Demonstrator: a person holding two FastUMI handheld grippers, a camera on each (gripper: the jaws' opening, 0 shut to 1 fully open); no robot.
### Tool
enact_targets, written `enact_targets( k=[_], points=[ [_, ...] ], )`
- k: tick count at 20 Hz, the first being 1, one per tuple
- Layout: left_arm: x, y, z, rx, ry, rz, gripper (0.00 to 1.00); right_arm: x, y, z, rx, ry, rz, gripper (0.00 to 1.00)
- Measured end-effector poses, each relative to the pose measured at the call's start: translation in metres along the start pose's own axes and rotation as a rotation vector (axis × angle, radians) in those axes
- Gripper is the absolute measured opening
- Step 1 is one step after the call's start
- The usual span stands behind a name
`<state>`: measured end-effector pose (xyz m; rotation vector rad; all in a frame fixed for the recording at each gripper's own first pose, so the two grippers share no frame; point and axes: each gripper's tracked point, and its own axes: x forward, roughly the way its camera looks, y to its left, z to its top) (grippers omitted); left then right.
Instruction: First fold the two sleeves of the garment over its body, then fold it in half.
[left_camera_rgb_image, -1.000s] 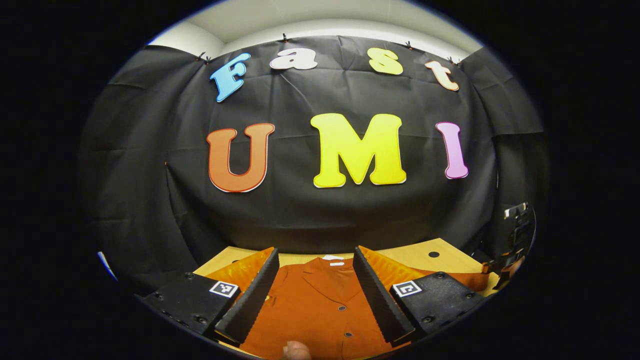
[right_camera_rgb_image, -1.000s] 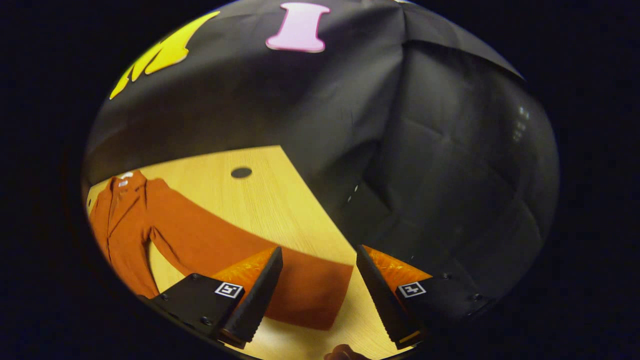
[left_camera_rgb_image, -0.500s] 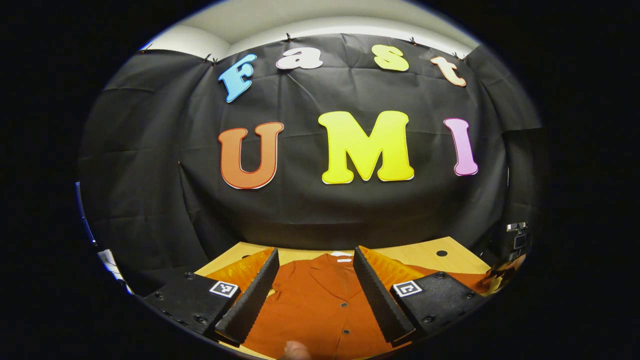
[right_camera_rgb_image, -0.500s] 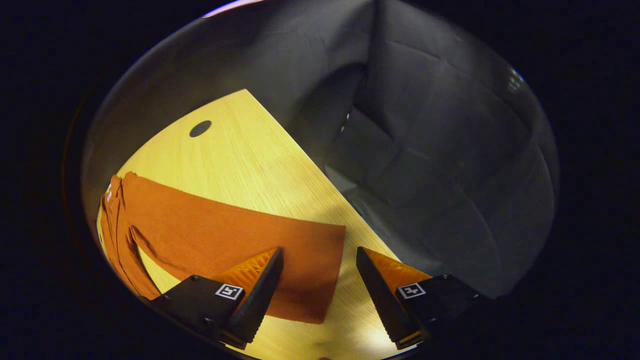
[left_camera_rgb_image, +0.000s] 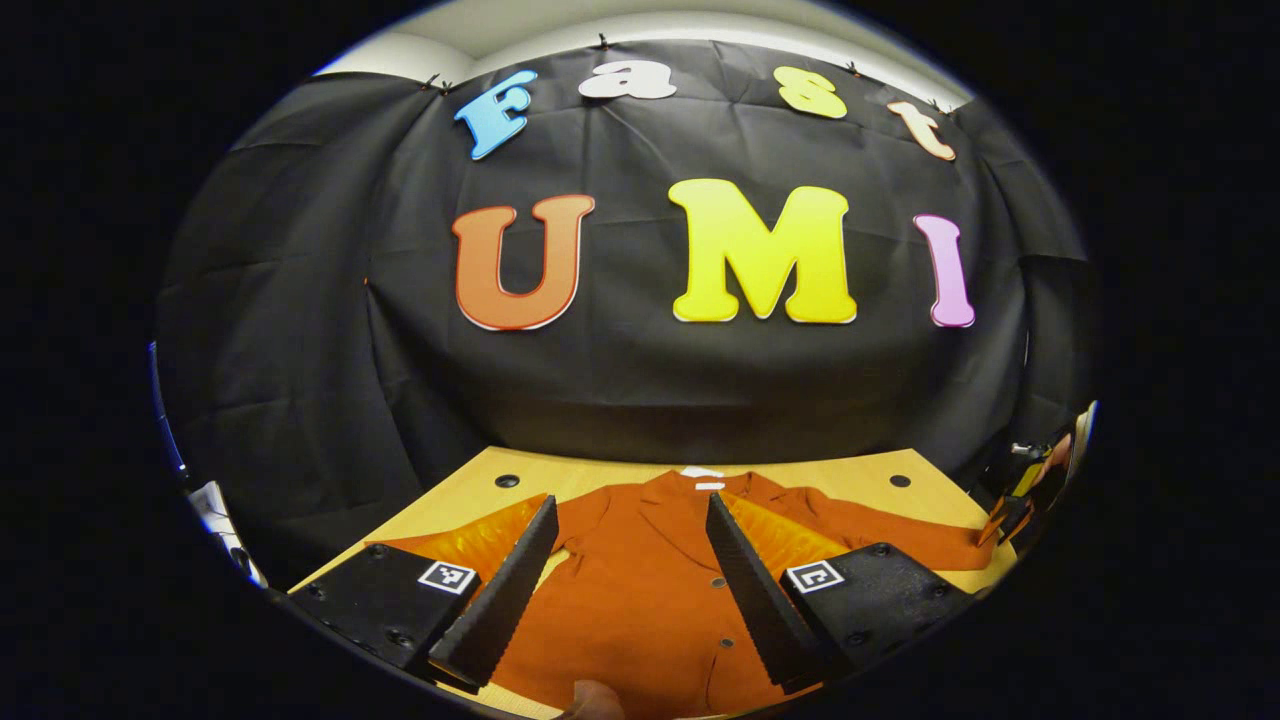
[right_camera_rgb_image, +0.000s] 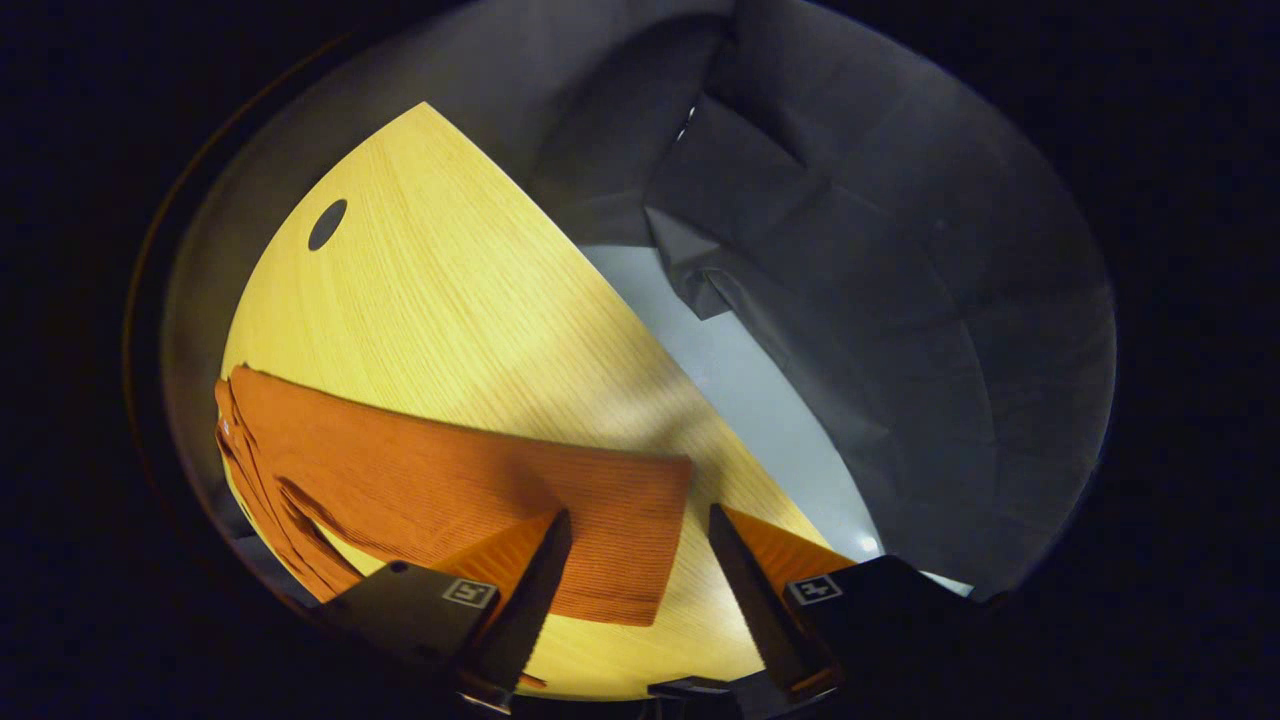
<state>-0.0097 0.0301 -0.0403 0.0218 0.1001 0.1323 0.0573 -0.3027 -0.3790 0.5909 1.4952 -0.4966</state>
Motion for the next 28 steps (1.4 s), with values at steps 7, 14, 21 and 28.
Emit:
enact_targets(
  k=[7,14,21,28],
  points=[
    [0.001,0.037,-0.009,-0.009,0.029,0.046,0.97,0.000,0.036,-0.005,0.096,0.011,0.140,0.13],
    [0.006,0.040,-0.002,0.013,-0.014,0.027,0.97,-0.058,0.059,0.013,-0.032,-0.157,0.164,0.03],
    [0.011,0.056,-0.013,-0.026,-0.010,-0.002,0.97,-0.165,0.214,-0.028,-0.247,-0.247,0.384,0.03],
    [0.006,0.099,-0.027,-0.018,-0.019,0.001,0.97,-0.207,0.393,-0.134,-0.497,-0.227,0.501,0.03]
  ],
)
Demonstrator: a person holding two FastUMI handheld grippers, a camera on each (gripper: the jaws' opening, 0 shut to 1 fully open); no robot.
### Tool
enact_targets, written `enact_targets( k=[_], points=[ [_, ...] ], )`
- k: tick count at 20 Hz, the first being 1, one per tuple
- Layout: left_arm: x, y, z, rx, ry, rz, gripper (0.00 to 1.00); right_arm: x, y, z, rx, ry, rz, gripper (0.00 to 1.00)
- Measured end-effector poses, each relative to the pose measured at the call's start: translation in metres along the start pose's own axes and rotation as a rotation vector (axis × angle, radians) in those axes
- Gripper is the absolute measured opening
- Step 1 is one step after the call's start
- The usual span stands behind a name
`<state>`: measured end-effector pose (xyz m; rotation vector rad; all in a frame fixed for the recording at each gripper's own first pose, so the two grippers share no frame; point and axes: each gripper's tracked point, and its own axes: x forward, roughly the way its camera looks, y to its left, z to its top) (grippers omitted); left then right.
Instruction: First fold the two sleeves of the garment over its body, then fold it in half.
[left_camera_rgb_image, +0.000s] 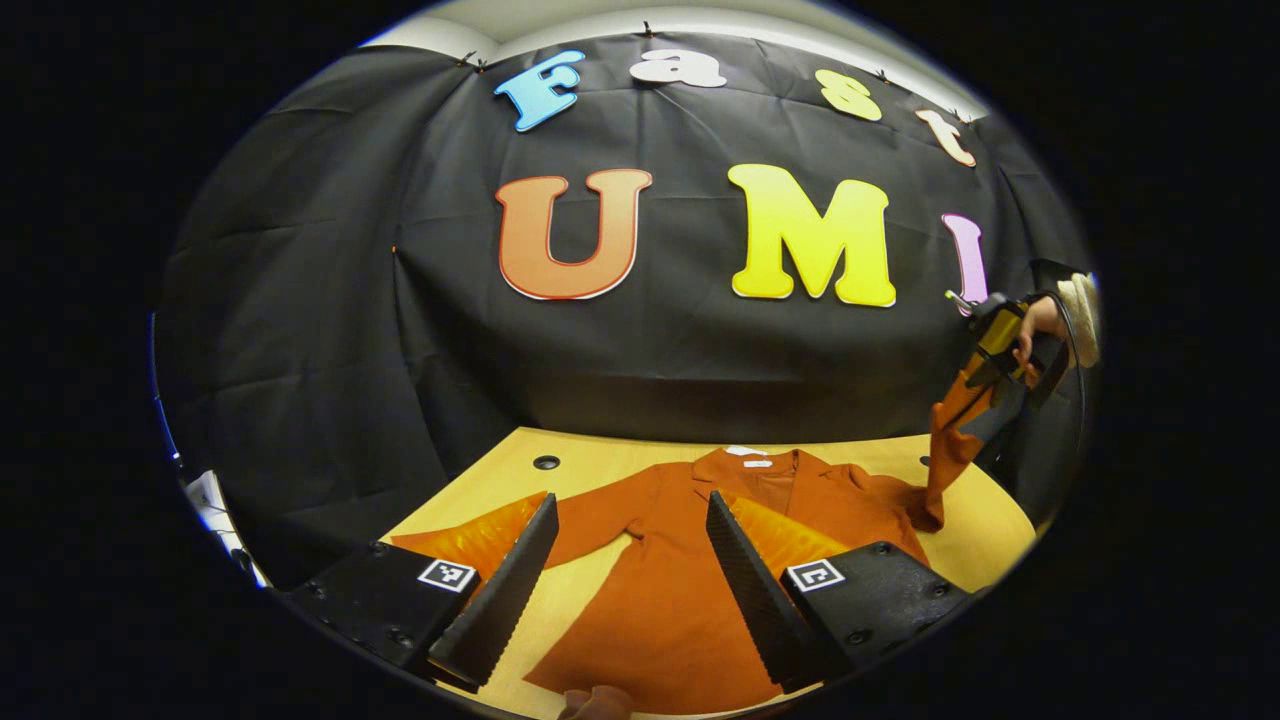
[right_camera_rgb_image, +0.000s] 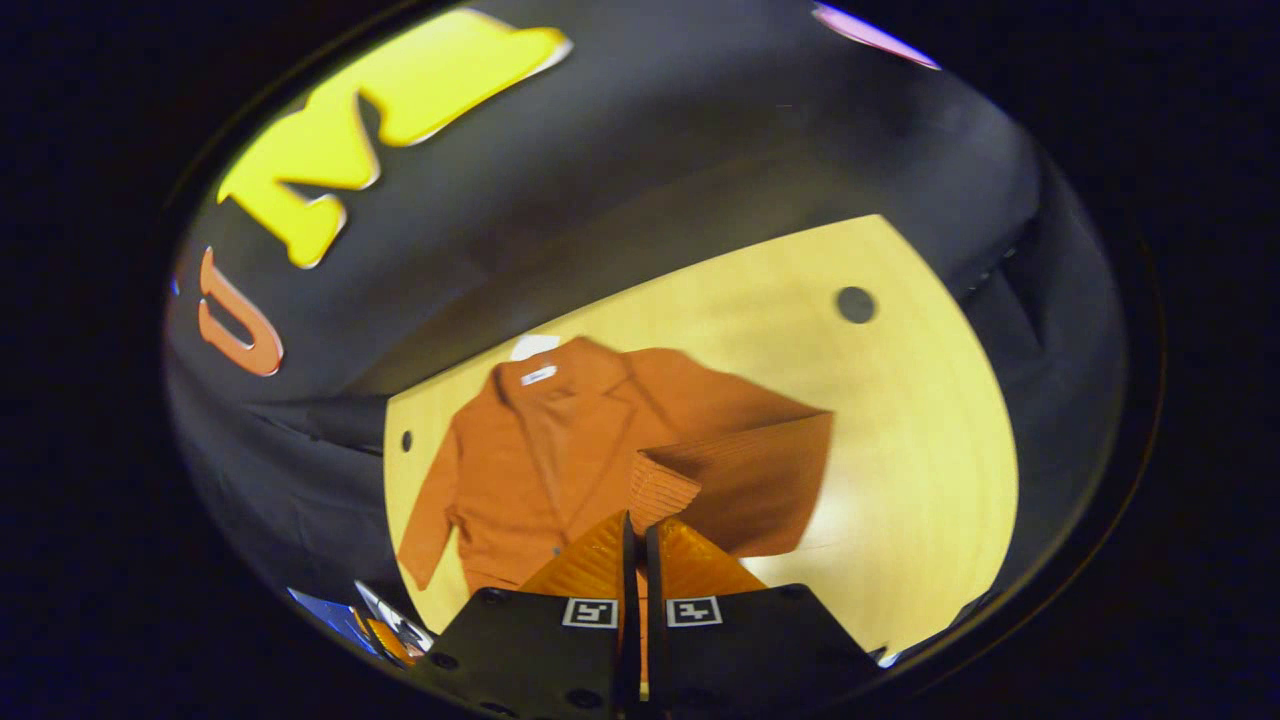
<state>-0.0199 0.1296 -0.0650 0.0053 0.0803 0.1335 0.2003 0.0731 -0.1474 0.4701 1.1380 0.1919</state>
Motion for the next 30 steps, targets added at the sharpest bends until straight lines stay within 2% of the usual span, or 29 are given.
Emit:
enact_targets(
  k=[2,4,6,8,13,16,18,19,20,22,25,26,28,30],
  points=[
    [0.002,0.019,-0.007,-0.014,0.010,0.013,0.97,0.024,0.053,-0.008,-0.043,0.025,0.042,0.03],
    [0.005,0.038,-0.019,-0.038,0.032,0.036,0.97,0.052,0.119,-0.018,-0.107,0.044,0.122,0.03],
    [0.008,0.056,-0.024,-0.050,0.044,0.061,0.97,0.086,0.160,-0.030,-0.165,0.067,0.144,0.03],
    [0.012,0.071,-0.032,-0.049,0.058,0.077,0.97,0.117,0.200,-0.044,-0.165,0.110,0.178,0.05],
    [0.018,0.099,-0.050,-0.038,0.099,0.086,0.97,0.198,0.231,-0.089,-0.153,0.187,0.130,0.03],
    [0.019,0.111,-0.054,-0.034,0.109,0.110,0.97,0.221,0.233,-0.101,-0.134,0.195,0.119,0.03],
    [0.018,0.117,-0.060,-0.041,0.113,0.122,0.97,0.222,0.240,-0.101,-0.106,0.188,0.160,0.03],
    [0.017,0.120,-0.064,-0.043,0.123,0.128,0.97,0.221,0.243,-0.103,-0.087,0.189,0.181,0.07],
    [0.016,0.122,-0.066,-0.044,0.127,0.135,0.97,0.218,0.242,-0.100,-0.074,0.186,0.177,0.27],
    [0.018,0.127,-0.066,-0.050,0.124,0.148,0.97,0.212,0.240,-0.093,-0.077,0.154,0.198,0.52],
    [0.028,0.142,-0.077,-0.059,0.156,0.190,0.97,0.176,0.241,-0.086,-0.128,0.097,0.251,0.88],
    [0.034,0.149,-0.085,-0.060,0.174,0.203,0.97,0.163,0.237,-0.082,-0.155,0.071,0.260,0.85],
    [0.042,0.164,-0.109,-0.090,0.248,0.257,0.97,0.135,0.224,-0.079,-0.219,0.018,0.274,0.97],
    [0.052,0.179,-0.136,-0.196,0.336,0.309,0.97,0.101,0.206,-0.077,-0.285,-0.049,0.277,0.97]
  ],
)
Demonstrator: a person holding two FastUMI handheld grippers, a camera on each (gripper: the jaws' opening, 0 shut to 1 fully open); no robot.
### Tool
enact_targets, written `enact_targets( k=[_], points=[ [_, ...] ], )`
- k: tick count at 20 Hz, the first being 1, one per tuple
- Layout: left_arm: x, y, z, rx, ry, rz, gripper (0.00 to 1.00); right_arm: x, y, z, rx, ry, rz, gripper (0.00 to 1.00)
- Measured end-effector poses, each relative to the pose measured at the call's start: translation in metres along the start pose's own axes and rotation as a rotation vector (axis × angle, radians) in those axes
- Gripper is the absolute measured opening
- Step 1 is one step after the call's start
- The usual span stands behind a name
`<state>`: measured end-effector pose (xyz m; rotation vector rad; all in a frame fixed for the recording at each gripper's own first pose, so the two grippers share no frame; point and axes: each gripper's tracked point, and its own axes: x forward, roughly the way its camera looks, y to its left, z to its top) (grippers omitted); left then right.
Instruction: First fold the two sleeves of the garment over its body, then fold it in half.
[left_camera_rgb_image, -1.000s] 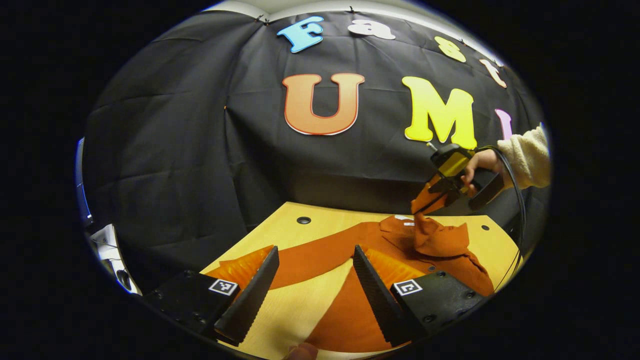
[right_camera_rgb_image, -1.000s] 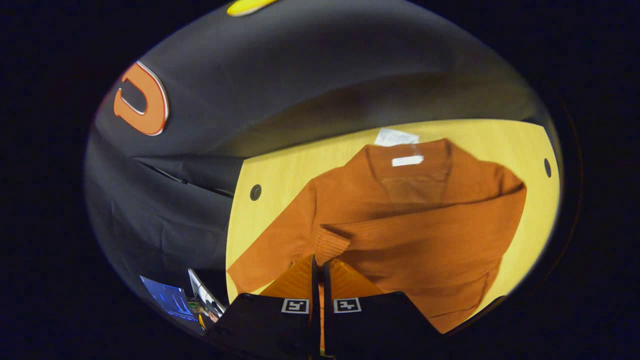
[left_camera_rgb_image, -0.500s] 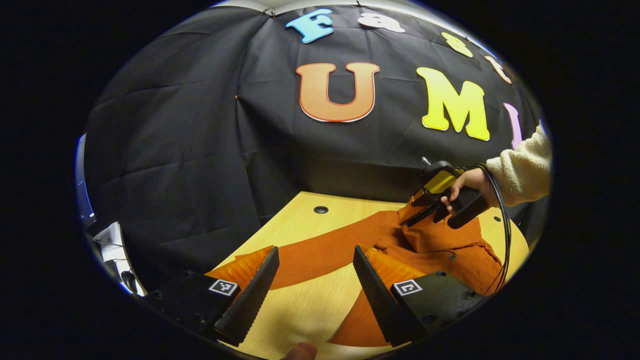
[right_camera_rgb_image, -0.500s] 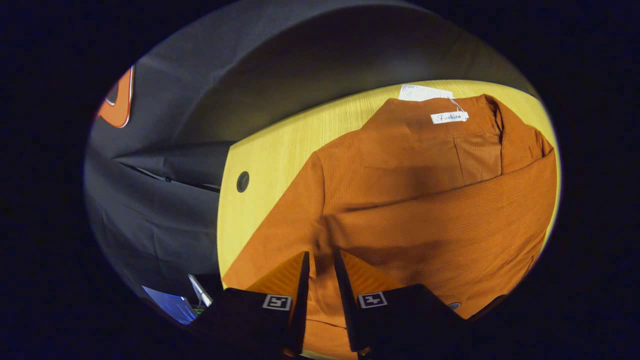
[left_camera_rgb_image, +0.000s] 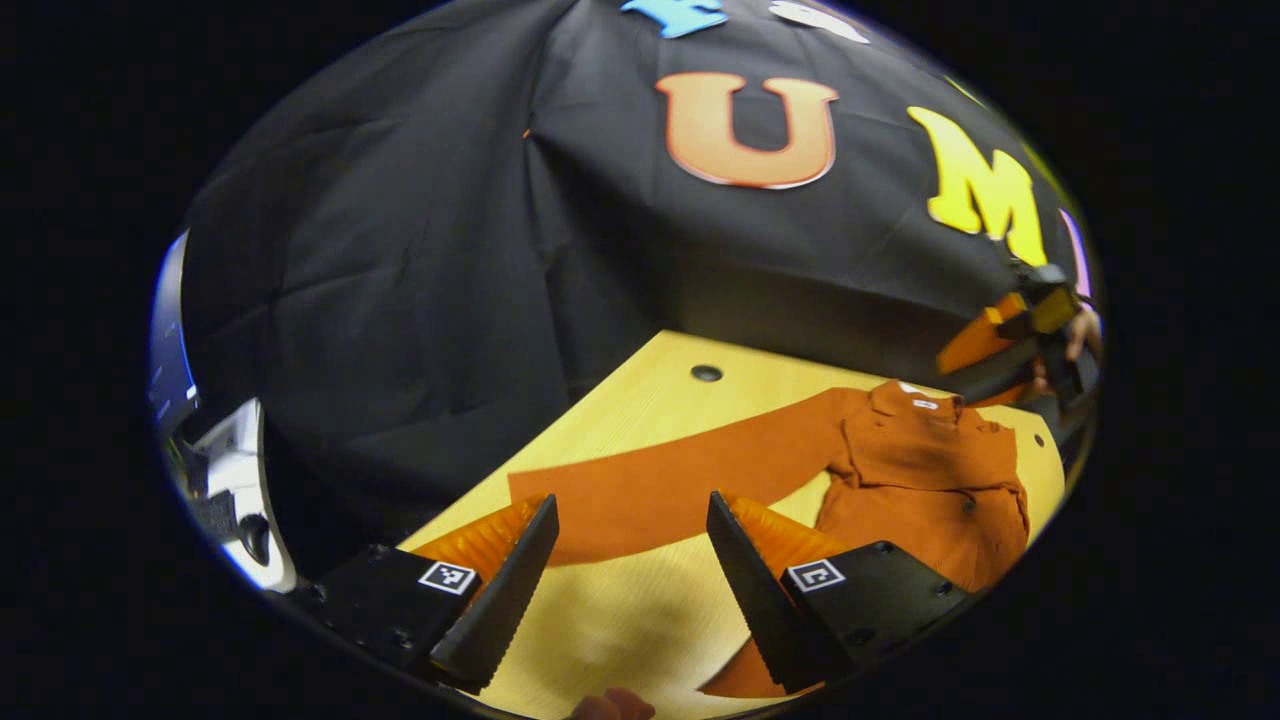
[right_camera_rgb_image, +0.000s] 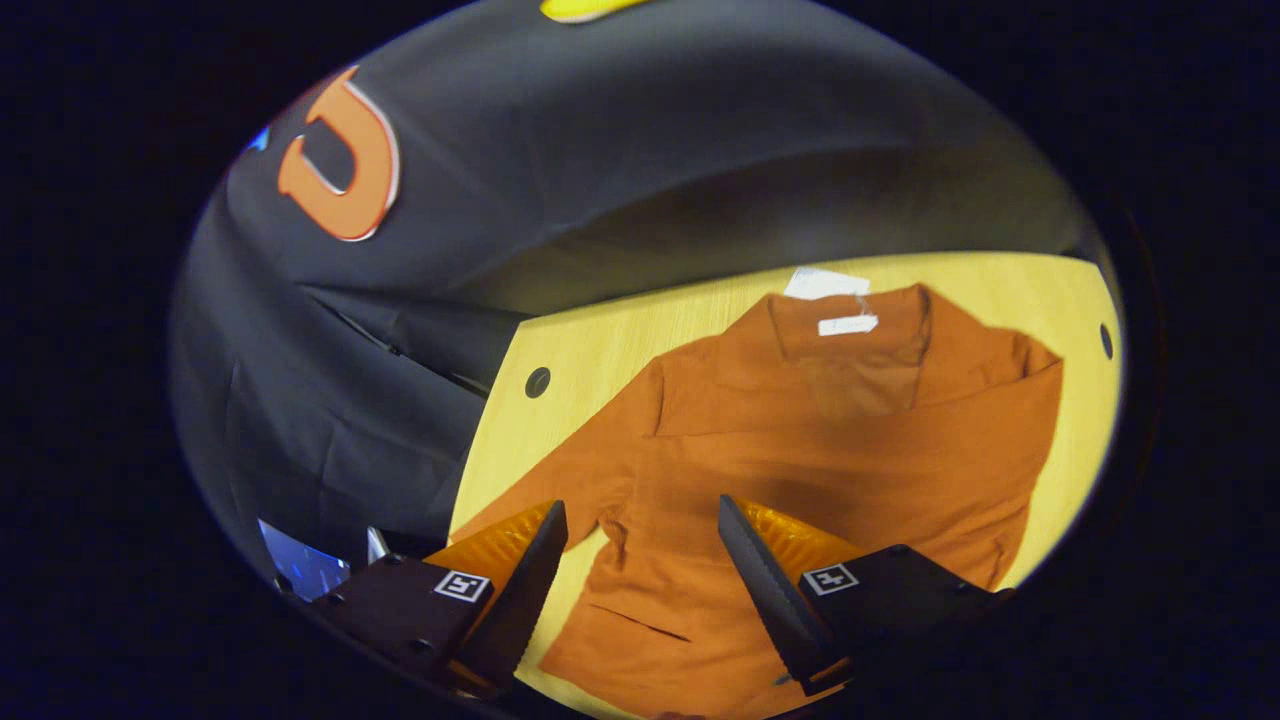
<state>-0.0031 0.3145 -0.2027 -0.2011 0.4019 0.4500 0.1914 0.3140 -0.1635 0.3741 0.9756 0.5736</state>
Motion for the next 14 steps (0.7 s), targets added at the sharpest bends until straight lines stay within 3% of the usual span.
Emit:
enact_targets(
  k=[6,7,8,10,11,14],
  points=[
    [0.048,0.039,-0.036,-0.232,0.309,0.169,0.97,-0.112,-0.022,-0.050,-0.211,-0.132,0.013,0.98],
    [0.056,0.042,-0.038,-0.253,0.346,0.172,0.97,-0.132,-0.025,-0.065,-0.223,-0.143,0.017,0.94],
    [0.064,0.048,-0.039,-0.264,0.382,0.182,0.98,-0.150,-0.026,-0.079,-0.226,-0.156,0.024,0.98],
    [0.083,0.058,-0.042,-0.288,0.471,0.197,0.99,-0.181,-0.032,-0.096,-0.239,-0.198,0.027,0.94],
    [0.089,0.059,-0.045,-0.299,0.521,0.198,0.99,-0.196,-0.035,-0.103,-0.247,-0.221,0.026,0.98],
    [0.103,0.063,-0.045,-0.292,0.668,0.195,1.00,-0.243,-0.051,-0.122,-0.201,-0.279,0.010,0.97]
  ],
)
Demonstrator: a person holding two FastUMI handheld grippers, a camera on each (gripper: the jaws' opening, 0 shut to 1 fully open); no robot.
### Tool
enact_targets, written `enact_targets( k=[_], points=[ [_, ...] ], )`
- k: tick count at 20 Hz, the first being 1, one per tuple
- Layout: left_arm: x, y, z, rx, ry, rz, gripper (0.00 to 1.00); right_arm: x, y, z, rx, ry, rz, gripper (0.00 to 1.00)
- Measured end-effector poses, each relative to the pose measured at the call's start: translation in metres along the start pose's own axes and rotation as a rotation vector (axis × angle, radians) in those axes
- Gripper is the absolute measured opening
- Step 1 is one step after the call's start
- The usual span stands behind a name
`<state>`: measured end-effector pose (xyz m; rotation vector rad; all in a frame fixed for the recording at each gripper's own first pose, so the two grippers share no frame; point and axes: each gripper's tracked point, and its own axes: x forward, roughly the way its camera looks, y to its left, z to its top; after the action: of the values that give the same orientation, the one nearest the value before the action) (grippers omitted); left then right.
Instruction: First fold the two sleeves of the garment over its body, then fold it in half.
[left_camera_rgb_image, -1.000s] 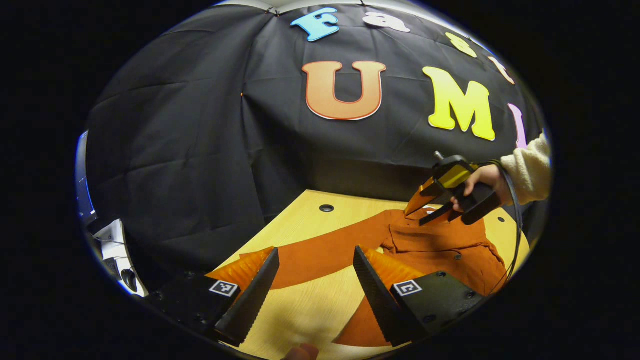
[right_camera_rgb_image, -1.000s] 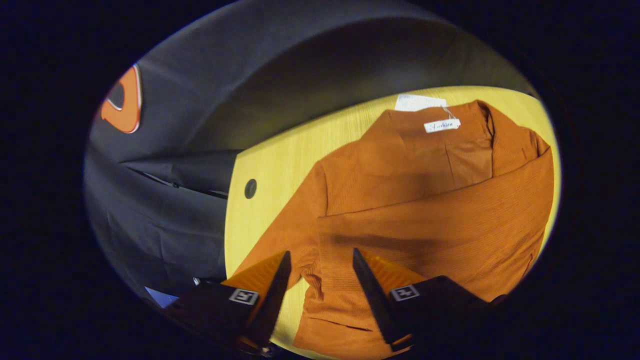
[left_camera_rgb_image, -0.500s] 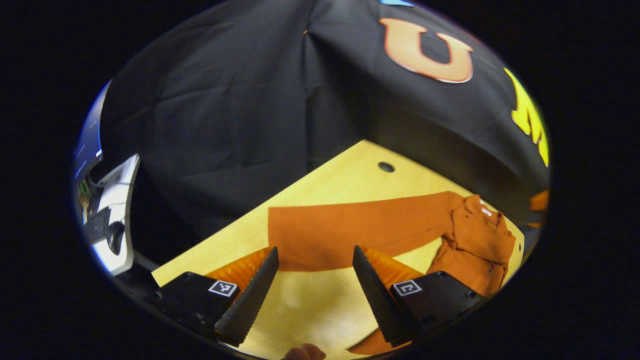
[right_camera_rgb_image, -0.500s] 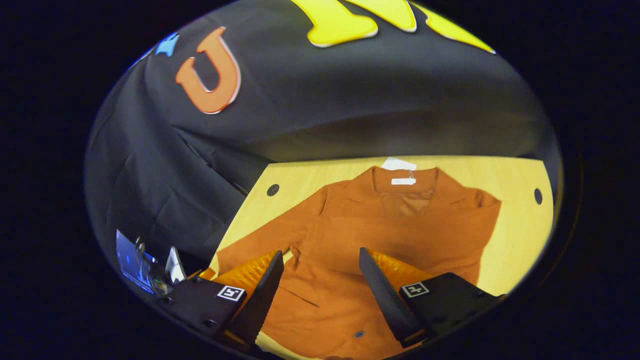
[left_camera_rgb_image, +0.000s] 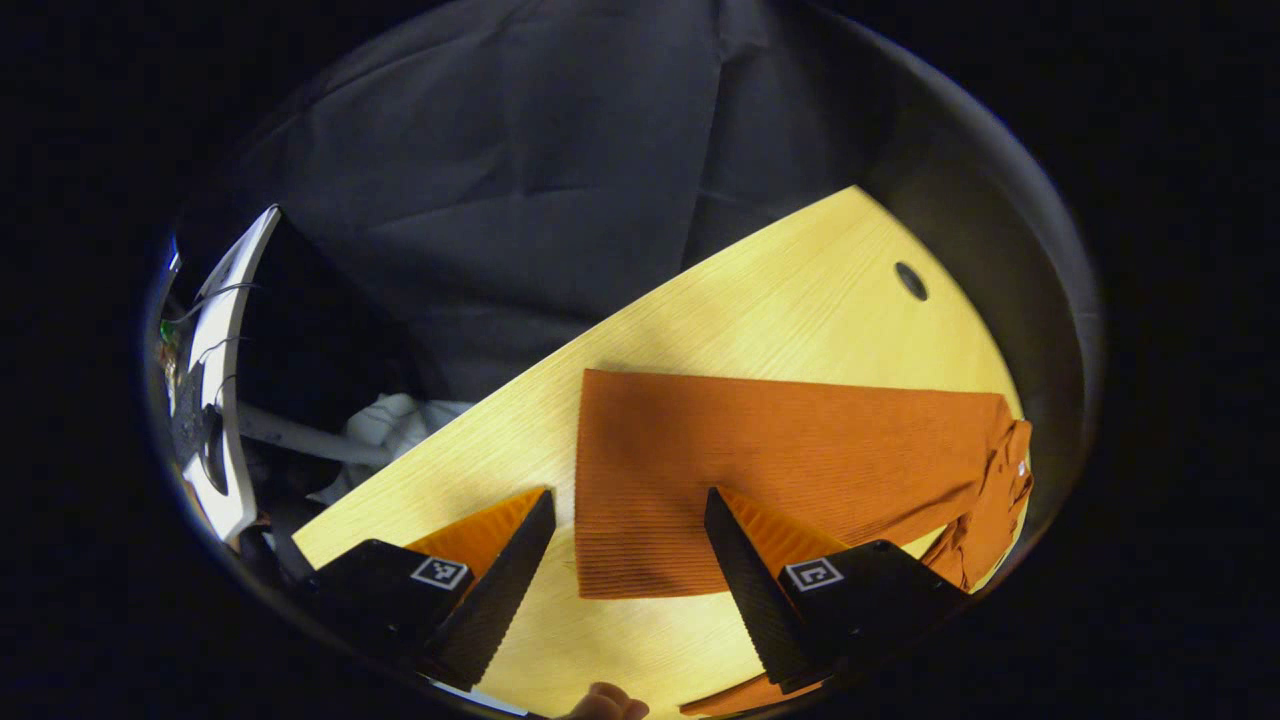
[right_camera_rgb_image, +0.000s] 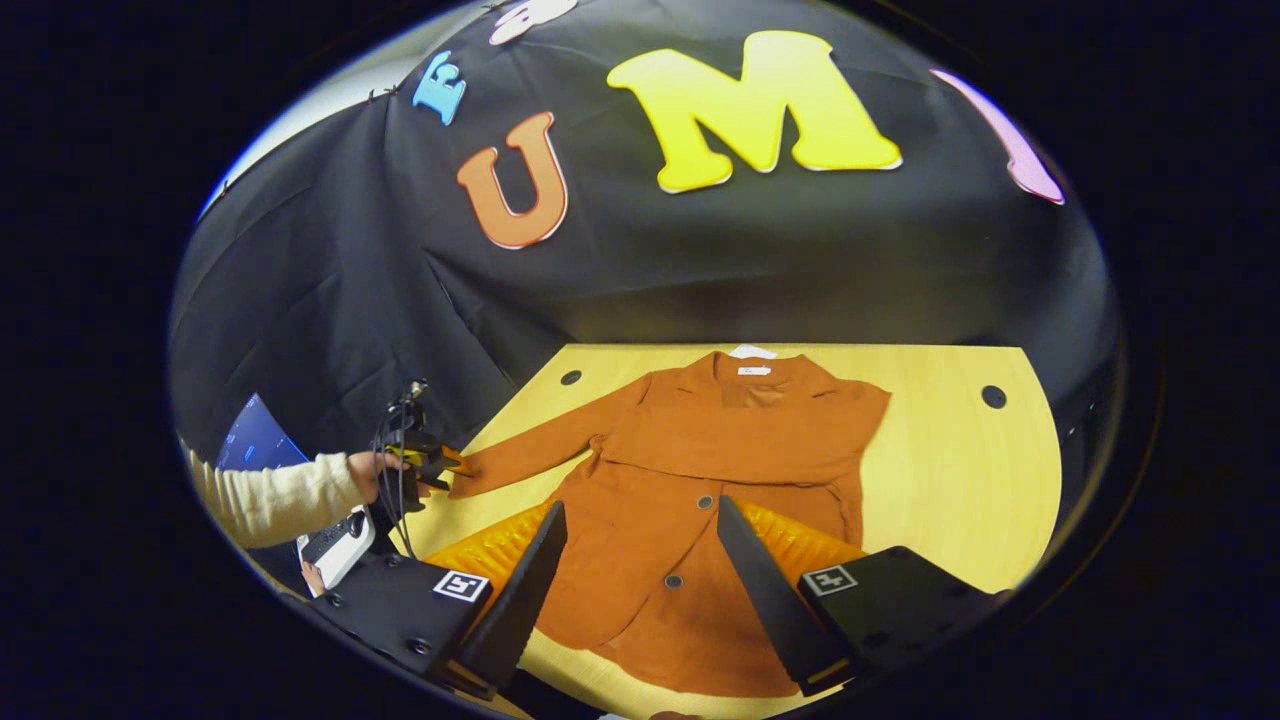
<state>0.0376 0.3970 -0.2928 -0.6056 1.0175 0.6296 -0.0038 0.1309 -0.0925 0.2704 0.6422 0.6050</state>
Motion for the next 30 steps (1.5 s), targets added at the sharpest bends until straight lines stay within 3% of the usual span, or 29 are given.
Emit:
enact_targets(
  k=[3,5,6,8,9,11,12,13,17,23,27,30],
  points=[
    [0.002,-0.001,-0.001,0.064,0.186,0.031,0.98,-0.052,-0.017,-0.002,0.083,-0.064,-0.060,0.97],
    [0.005,-0.003,0.000,0.039,0.280,0.031,0.98,-0.081,-0.037,-0.003,0.088,-0.104,-0.130,0.93],
    [0.005,-0.002,0.000,0.024,0.310,0.034,0.98,-0.093,-0.046,-0.003,0.086,-0.123,-0.164,0.98],
    [0.004,-0.001,0.000,0.017,0.339,0.035,0.96,-0.112,-0.056,-0.012,0.089,-0.133,-0.215,0.93],
    [0.004,-0.002,0.001,0.022,0.346,0.033,0.96,-0.120,-0.061,-0.018,0.094,-0.136,-0.237,0.98],
    [0.005,-0.007,0.005,0.032,0.350,0.028,0.97,-0.130,-0.065,-0.026,0.123,-0.136,-0.259,0.94],
    [0.004,-0.011,0.007,0.035,0.350,0.022,0.80,-0.132,-0.067,-0.028,0.138,-0.140,-0.261,0.97],
    [0.005,-0.016,0.006,0.032,0.350,0.012,0.70,-0.133,-0.069,-0.030,0.146,-0.140,-0.266,0.97],
    [0.003,-0.030,0.006,-0.019,0.344,-0.012,0.08,-0.133,-0.076,-0.029,0.135,-0.133,-0.272,0.94],
    [-0.025,-0.060,0.019,0.069,0.245,-0.113,0.03,-0.116,-0.076,-0.024,0.105,-0.112,-0.225,0.97],
    [-0.063,-0.115,0.027,0.137,0.164,-0.204,0.03,-0.100,-0.075,-0.018,0.075,-0.104,-0.178,0.97],
    [-0.094,-0.172,0.026,0.246,0.078,-0.249,0.03,-0.090,-0.081,-0.012,0.085,-0.101,-0.163,0.97]
  ],
)
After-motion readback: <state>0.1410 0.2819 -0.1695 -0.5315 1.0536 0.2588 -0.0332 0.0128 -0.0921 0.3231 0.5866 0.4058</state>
